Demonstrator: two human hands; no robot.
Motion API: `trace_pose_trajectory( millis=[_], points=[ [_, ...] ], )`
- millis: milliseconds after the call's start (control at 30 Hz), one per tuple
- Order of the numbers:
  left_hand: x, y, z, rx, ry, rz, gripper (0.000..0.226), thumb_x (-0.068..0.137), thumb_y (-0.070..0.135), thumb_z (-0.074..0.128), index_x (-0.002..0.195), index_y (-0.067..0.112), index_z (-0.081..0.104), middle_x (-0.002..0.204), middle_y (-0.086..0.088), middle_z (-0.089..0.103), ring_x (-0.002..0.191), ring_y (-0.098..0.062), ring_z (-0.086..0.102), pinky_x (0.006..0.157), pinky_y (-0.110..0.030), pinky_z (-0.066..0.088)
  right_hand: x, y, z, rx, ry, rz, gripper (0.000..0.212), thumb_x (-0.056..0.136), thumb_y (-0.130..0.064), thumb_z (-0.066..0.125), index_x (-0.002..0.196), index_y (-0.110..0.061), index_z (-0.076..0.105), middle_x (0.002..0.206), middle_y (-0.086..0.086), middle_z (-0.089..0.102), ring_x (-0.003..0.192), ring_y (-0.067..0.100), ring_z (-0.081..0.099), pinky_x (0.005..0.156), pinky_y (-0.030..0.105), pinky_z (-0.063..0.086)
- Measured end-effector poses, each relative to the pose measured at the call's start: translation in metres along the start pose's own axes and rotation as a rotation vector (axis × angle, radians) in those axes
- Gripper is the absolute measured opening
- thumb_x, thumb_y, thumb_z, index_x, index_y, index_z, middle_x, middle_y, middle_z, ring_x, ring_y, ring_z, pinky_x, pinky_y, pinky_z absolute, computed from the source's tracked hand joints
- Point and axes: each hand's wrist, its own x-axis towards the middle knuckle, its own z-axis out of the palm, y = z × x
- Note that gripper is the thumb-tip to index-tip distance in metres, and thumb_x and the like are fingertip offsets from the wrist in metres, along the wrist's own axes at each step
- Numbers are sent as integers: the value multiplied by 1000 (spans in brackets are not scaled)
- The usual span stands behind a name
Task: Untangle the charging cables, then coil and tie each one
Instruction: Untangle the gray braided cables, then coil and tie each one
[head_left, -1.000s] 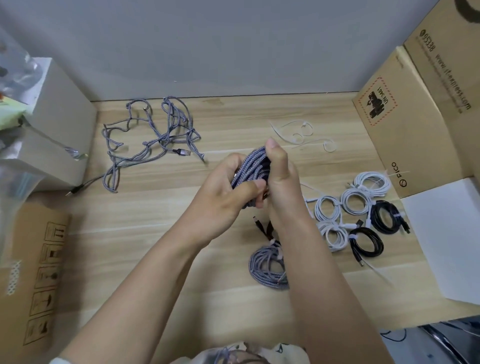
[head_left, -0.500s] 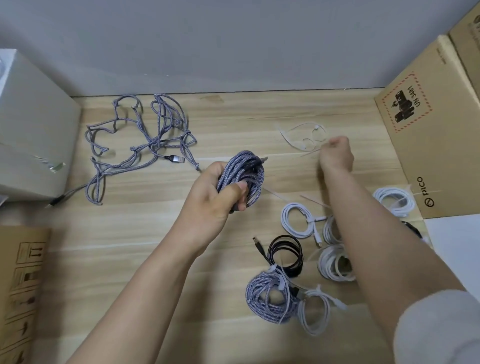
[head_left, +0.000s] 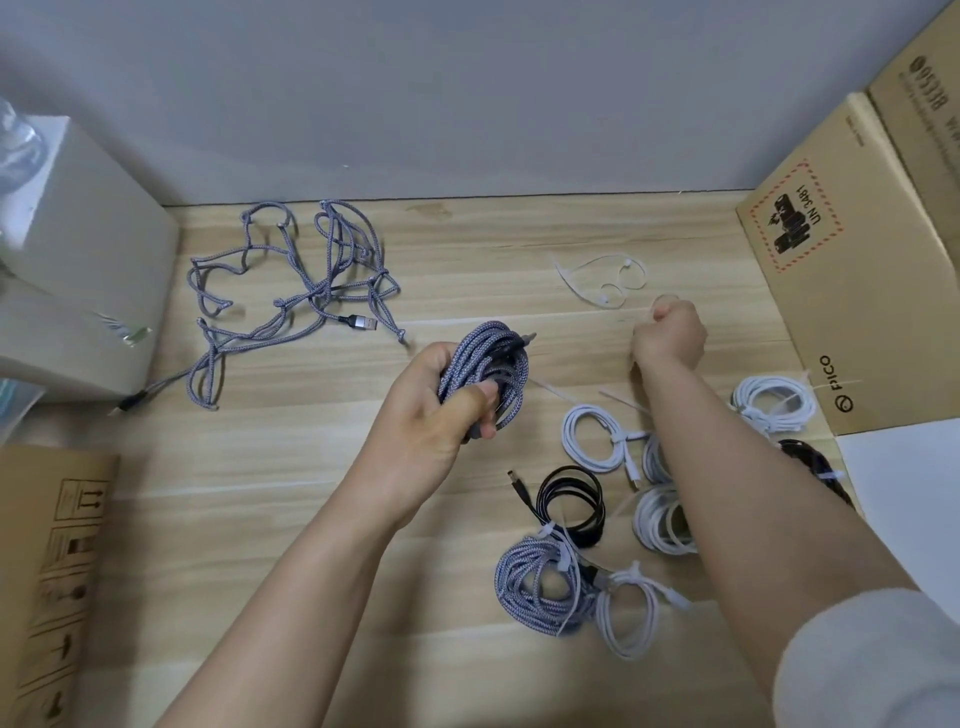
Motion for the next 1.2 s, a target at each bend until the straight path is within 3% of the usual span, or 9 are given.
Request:
trace_pose_trajectory(
  millis=[133, 267, 400, 467, 567, 700, 867, 1067, 1200],
  points=[
    [-13, 1, 1, -95, 50, -41, 17, 92, 2, 49, 79, 12, 45, 53, 7, 51, 53, -5, 47, 70, -31, 43, -39, -12, -23, 461, -31, -24, 31, 91, 3, 45, 116, -6, 59, 108, 8, 64, 94, 21, 63, 86, 25, 50],
    [-29, 1, 7, -153, 87, -79, 21, 95, 4, 45, 76, 13, 41, 54, 7, 49, 53, -6, 48, 73, -34, 45, -138, -20, -71, 982, -421, -73, 23, 91, 12, 45, 98, -6, 59, 77, 3, 54, 56, 6, 52, 54, 15, 46],
    [-46, 3, 10, -163, 99, -77, 17, 95, 6, 47, 81, 14, 42, 56, 6, 49, 52, -4, 49, 70, -29, 45, -215, -15, -103, 1203, -741, -65, 15, 87, -20, 53, 77, -13, 62, 60, -4, 47, 37, 2, 30, 38, 14, 19],
    [-55, 3, 7, -163, 91, -62, 15, 94, 7, 51, 83, 11, 43, 60, 3, 50, 53, -5, 50, 70, -29, 45, -237, -13, -111, 1302, -927, -8, 21, 81, -27, 52, 66, -15, 63, 57, -3, 44, 33, 1, 24, 36, 14, 14],
    [-66, 2, 1, -149, 63, -31, 18, 87, 18, 62, 91, 8, 48, 69, -2, 56, 66, -14, 55, 76, -34, 49, -257, -7, -113, 1267, -1111, 54, 21, 81, -29, 50, 69, -14, 58, 53, -4, 41, 31, -1, 22, 34, 12, 13],
    [-81, 8, -6, -50, 77, 37, 13, 90, 16, 61, 97, 9, 52, 73, 6, 59, 72, -9, 56, 79, -33, 51, -268, 2, -106, 1036, -1029, 14, 23, 93, -28, 47, 77, -12, 50, 56, -5, 38, 34, 0, 21, 33, 13, 13],
    [-96, 8, -15, -8, 30, 73, 39, 77, 32, 63, 108, 11, 54, 89, 5, 62, 84, -7, 57, 89, -32, 48, -280, 6, -102, 947, -823, -53, 21, 99, -23, 42, 81, -16, 47, 60, -4, 32, 39, 2, 17, 35, 14, 12],
    [-101, 6, -19, 0, 75, 129, 39, 74, 31, 63, 107, 13, 52, 87, 1, 59, 75, -4, 55, 73, -17, 48, -291, 10, -101, 780, -788, -232, 23, 100, -20, 43, 78, -16, 47, 56, -7, 35, 36, 0, 20, 35, 12, 19],
    [-102, 8, -27, 39, 112, 162, 31, 79, 35, 70, 99, 18, 52, 81, 0, 57, 69, -4, 52, 67, -13, 44, -293, 17, -96, 511, -773, -436, 28, 99, -18, 45, 72, -18, 49, 56, -12, 44, 37, -1, 37, 43, 10, 28]
  ],
)
